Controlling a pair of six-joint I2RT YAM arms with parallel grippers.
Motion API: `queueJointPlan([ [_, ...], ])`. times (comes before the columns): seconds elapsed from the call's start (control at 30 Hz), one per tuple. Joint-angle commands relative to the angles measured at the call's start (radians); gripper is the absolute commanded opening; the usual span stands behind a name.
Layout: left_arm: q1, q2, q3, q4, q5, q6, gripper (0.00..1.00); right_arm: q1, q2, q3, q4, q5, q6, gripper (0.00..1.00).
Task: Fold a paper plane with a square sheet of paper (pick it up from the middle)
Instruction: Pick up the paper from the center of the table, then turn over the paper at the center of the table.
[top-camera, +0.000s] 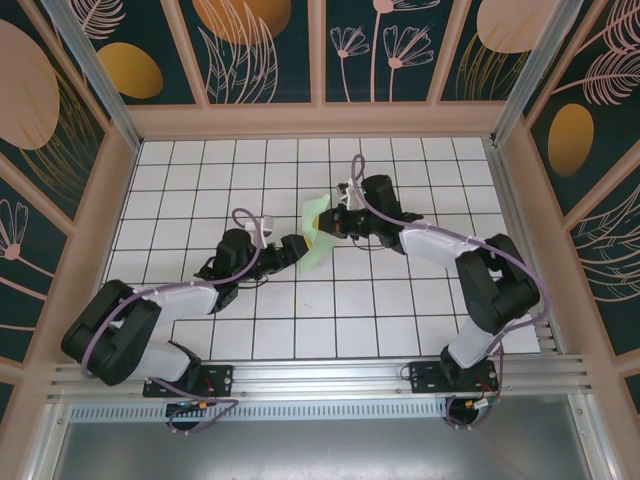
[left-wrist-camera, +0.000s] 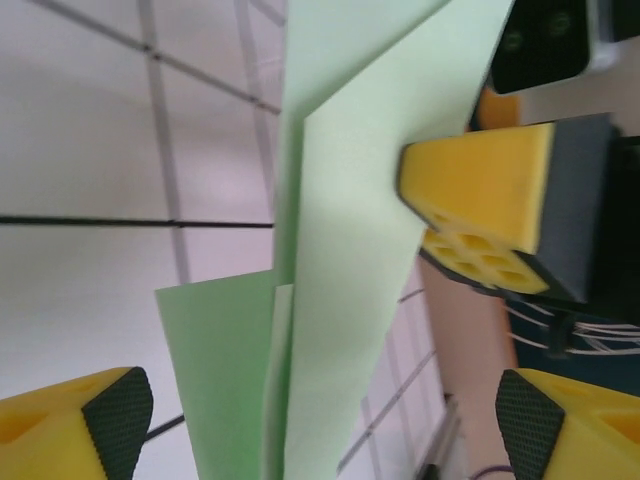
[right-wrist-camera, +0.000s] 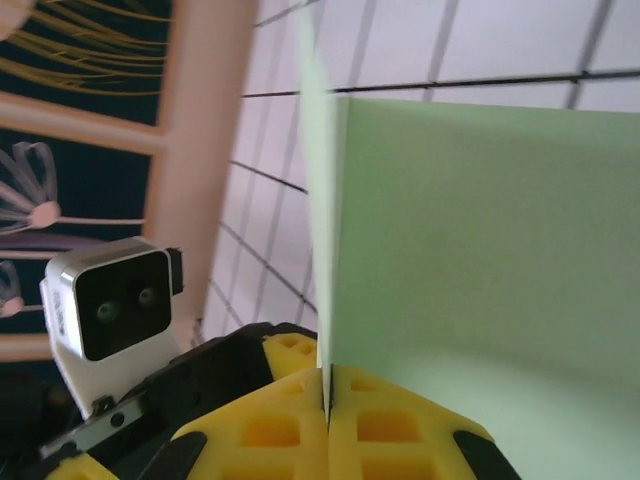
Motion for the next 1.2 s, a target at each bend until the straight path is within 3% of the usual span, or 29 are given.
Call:
queueJointPlan([
  [0.0, 0.002, -0.054, -0.016, 0.111, 0.052, -0.033, 0.93, -0.04, -0.072, -0.022, 0.073, -0.132, -0.029, 0.0],
  [0.2, 0.002, -0.024, -0.044, 0.325, 0.127, -0.146, 0.89, -0.066, -0.112, -0.025, 0.133, -0.211, 0.018, 0.0],
  [0.4, 0.003, 0.039, -0.034, 0.398, 0.16, -0.174, 0.83, -0.065, -0.107, -0.026, 0.191, -0.244, 0.067, 0.01],
  [0.63, 0.002, 0.084, -0.008, 0.464, 0.183, -0.185, 0.54, -0.052, -0.073, -0.026, 0.183, -0.261, 0.069, 0.01],
  [1.17, 0.002, 0.084, -0.007, 0.444, 0.157, -0.145, 0.18, -0.053, -0.036, -0.014, 0.063, -0.239, 0.005, 0.02],
])
